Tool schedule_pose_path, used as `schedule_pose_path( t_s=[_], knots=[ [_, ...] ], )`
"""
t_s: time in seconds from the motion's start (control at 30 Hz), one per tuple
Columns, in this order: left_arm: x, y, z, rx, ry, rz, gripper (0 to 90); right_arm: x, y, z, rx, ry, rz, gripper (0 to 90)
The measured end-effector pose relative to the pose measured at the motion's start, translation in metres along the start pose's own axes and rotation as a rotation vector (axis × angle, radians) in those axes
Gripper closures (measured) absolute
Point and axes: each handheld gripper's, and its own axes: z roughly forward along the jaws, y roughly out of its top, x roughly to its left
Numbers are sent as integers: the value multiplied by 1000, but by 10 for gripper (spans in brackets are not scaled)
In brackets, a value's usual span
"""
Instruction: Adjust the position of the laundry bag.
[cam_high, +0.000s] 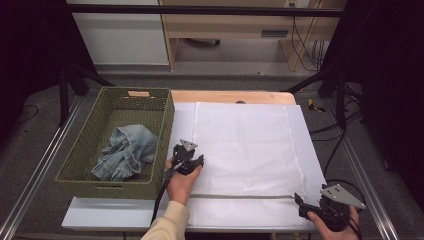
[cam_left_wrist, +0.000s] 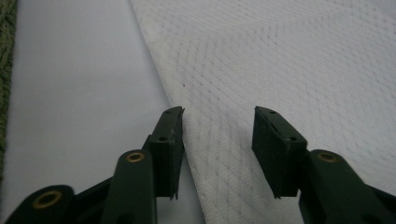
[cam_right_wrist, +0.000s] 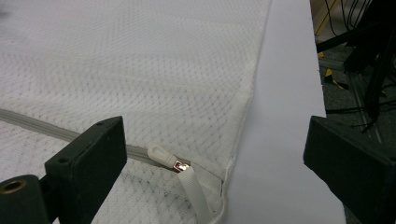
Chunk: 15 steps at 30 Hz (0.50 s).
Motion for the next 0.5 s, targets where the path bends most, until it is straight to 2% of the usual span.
schedule_pose_path(
  t_s=[0.17, 0.3, 0.4, 0.5],
  knots=[
    [0, 0, 0, -7, -15, 4, 718, 0, 0, 0, 3, 2, -2, 62],
    [0, 0, 0, -10, -15, 6, 820, 0, 0, 1, 3, 0, -9, 63],
    [-1, 0, -1, -20, -6, 9, 872, 0, 0, 1, 5, 3, -5, 63],
    [-2, 1, -3, -28, 11, 10, 886, 0, 0, 1, 5, 4, -5, 62]
  ],
)
